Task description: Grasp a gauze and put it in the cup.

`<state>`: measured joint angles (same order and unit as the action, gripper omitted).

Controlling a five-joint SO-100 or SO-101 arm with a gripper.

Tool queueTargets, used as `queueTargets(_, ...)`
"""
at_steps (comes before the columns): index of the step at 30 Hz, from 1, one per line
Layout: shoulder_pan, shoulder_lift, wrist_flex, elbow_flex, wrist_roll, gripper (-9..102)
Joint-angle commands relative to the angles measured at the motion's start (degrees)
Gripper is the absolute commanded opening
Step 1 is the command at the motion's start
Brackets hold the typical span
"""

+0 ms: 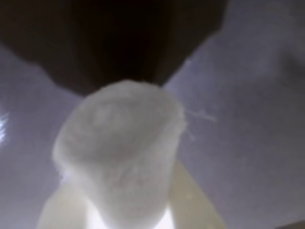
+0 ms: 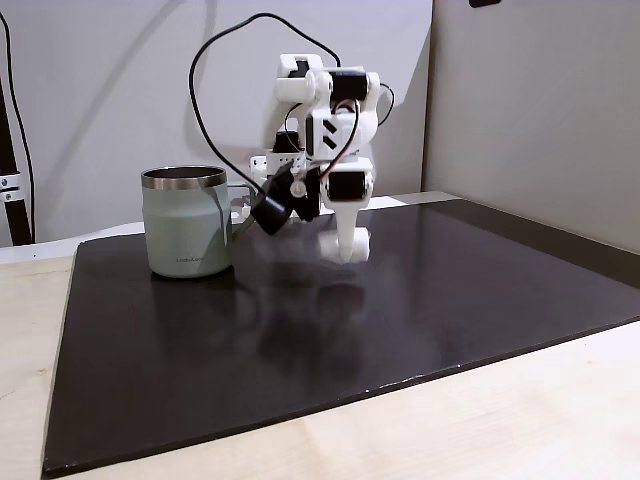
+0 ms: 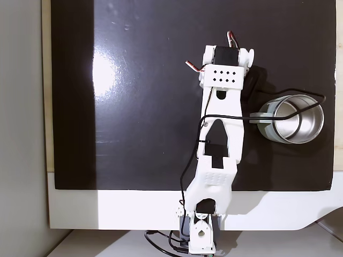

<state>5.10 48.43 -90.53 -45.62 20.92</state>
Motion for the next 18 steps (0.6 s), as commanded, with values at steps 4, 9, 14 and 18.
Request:
queueTargets(4, 0.26, 1.49, -12.57, 18.98, 2.20, 0)
queueTargets(9, 0.09, 12.04, -12.66, 13.80, 0.79, 0)
queueTargets(14, 0.79, 24.17, -12.74, 3.34, 0.53, 0)
queueTargets(18, 2.90, 33.75, -12.74, -4.13, 0.26, 0)
